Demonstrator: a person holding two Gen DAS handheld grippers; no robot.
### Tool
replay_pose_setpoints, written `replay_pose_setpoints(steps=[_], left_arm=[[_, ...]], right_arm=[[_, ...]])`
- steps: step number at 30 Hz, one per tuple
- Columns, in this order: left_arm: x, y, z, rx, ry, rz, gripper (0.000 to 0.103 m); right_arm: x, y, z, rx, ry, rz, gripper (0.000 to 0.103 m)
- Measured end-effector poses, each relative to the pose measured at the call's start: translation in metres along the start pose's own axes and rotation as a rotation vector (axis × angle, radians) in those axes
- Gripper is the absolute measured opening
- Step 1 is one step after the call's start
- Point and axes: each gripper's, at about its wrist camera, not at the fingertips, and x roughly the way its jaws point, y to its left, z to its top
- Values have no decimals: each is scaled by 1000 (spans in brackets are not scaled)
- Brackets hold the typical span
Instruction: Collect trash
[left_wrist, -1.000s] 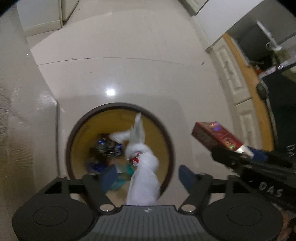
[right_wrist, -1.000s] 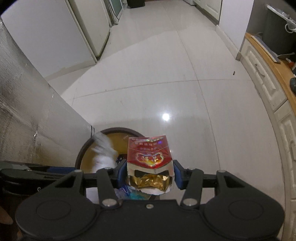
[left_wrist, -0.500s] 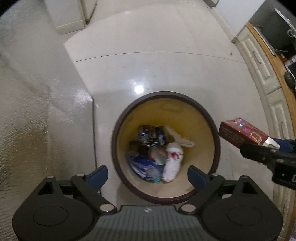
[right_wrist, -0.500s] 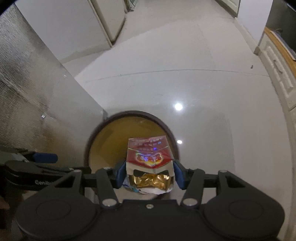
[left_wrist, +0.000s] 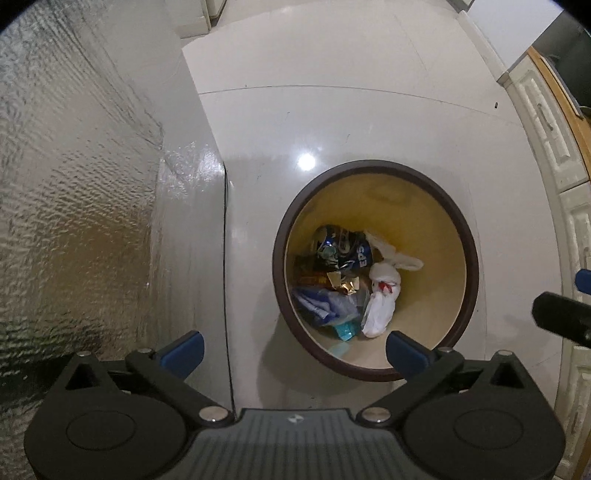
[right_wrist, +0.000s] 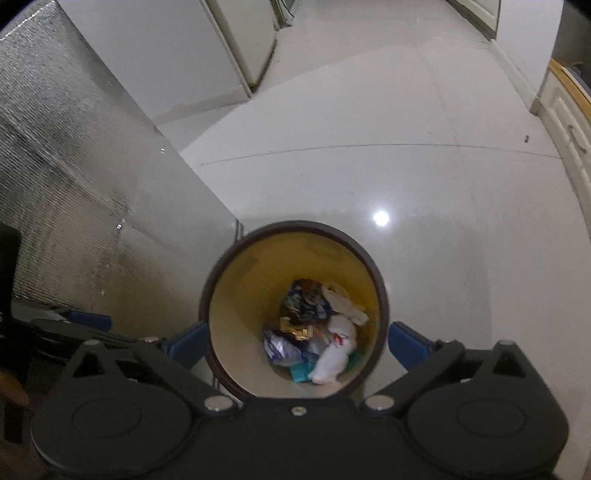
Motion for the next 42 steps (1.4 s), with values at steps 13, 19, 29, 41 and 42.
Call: replay_pose_setpoints(steps=[13,19,29,41,42], left_arm=[[-30,0,-5,-18,-53,26,103],[-50,-2,-13,-35,-82,8,103],[-81,-10,-43,-12,-134,33,103],[-171,-25,-76,7,-287,44,103],[-178,-26,-78,9,-294,45,103]], right_arm=[[-13,-7,-4,16,22,-64,103],[-30,-4,-7,23,-11,-64,103],[-70,0,-29,54,-95,-97,103],[-150,9,-51,52,-153,-146,103],[-158,11,-52,45,-164,-157,103]])
